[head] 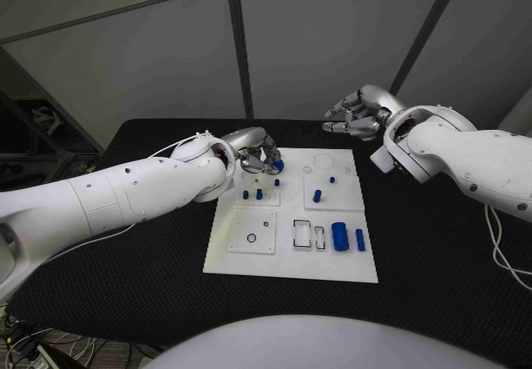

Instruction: Assemble the parts on the task board

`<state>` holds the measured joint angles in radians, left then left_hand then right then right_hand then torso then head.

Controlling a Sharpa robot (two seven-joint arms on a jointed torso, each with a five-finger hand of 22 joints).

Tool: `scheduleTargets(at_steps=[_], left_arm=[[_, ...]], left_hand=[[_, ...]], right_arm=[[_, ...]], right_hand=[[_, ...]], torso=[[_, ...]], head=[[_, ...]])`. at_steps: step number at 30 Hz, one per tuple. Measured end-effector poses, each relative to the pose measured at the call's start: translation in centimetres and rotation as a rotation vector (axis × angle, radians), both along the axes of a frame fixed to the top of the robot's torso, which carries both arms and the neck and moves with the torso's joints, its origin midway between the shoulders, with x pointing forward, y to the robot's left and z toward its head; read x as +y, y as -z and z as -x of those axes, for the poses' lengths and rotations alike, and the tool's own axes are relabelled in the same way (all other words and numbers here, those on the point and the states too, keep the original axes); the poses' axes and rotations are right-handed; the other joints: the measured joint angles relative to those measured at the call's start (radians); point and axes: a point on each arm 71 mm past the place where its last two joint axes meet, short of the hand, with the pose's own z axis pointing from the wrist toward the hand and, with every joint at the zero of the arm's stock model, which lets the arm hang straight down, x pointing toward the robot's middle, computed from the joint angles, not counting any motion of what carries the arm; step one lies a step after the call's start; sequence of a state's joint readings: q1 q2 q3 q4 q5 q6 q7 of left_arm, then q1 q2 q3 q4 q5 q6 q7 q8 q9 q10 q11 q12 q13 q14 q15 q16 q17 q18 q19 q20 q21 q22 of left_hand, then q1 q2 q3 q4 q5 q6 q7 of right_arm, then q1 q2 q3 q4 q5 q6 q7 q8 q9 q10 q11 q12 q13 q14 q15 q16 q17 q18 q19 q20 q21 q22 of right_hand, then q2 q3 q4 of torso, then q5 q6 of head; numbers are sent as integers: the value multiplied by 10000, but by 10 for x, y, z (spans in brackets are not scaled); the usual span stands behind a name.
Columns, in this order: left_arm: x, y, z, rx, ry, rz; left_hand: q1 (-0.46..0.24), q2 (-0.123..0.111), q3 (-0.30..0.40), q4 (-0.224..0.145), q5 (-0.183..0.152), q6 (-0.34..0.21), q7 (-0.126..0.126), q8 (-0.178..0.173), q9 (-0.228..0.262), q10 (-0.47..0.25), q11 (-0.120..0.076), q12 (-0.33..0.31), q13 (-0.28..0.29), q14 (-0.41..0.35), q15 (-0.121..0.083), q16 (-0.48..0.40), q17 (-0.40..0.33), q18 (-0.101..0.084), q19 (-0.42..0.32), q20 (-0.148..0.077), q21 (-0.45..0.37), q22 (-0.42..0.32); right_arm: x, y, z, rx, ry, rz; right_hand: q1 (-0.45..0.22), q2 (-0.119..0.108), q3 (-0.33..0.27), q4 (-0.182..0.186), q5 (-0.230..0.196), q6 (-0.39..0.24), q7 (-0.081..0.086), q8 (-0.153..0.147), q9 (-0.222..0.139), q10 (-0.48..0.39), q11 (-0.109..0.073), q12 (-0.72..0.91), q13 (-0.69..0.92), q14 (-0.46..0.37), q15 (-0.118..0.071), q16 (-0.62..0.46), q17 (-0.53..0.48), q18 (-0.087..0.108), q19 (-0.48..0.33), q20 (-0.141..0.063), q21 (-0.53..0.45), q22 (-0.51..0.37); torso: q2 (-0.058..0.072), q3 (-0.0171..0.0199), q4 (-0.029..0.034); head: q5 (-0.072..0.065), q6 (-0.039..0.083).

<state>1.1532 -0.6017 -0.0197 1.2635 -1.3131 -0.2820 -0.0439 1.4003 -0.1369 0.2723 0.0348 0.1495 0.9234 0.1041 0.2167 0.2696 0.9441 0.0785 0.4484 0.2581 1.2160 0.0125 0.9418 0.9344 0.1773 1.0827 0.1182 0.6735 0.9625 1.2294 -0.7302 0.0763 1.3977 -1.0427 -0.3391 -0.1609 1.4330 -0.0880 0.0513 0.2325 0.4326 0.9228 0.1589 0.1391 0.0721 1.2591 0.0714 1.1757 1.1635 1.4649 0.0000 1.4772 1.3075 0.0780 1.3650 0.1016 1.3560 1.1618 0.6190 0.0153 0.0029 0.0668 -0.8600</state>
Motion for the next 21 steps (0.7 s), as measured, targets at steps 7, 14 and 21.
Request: scheduleTargets(at_steps=[7, 14, 21], left_arm=[[-8, 4, -2, -571, 555, -852], [-13, 9, -3, -621, 852, -1420], [-16, 15, -2, -427, 1071, -1791]], left_hand=[[-249, -249, -88, 164, -273, 262, 12, -146, -282, 0, 0, -353, -403, 801, -47, 1706, 858, -395, 1137, -38, 2014, 1514], [-302, -302, -298, 260, -340, 417, -7, -233, -413, 36, -36, -596, -617, 1119, -55, 2405, 1138, -391, 1667, -70, 3024, 2284], [-302, -302, -365, 272, -340, 524, 29, -278, -478, 48, -24, -698, -713, 1299, -55, 2708, 1268, -394, 1878, -73, 3472, 2635]], right_arm=[[2, 0, 0, 6, -45, -10], [3, 1, 0, 11, -68, -13], [4, 1, 1, 15, -92, -16]], right_hand=[[0, 0, 0, 0, 0, 0, 0, 0, 0, 1, 0, 0, -26, 0, 0, 0, 0, -1, 0, 0, 0, 0], [0, 0, -1, -1, 0, 0, 0, 0, 0, 1, 0, 0, -25, 0, 0, 0, -1, -2, 1, 0, 0, 1], [0, 0, -1, 0, 0, 0, 0, 0, 0, 1, 0, 0, -25, 0, 0, 0, -1, -3, 1, 0, 0, 1]], torso=[[11, 0, 0], [7, -2, 3], [1, -2, 9]], head=[[-42, 0], [-70, -33], [-97, -53]])
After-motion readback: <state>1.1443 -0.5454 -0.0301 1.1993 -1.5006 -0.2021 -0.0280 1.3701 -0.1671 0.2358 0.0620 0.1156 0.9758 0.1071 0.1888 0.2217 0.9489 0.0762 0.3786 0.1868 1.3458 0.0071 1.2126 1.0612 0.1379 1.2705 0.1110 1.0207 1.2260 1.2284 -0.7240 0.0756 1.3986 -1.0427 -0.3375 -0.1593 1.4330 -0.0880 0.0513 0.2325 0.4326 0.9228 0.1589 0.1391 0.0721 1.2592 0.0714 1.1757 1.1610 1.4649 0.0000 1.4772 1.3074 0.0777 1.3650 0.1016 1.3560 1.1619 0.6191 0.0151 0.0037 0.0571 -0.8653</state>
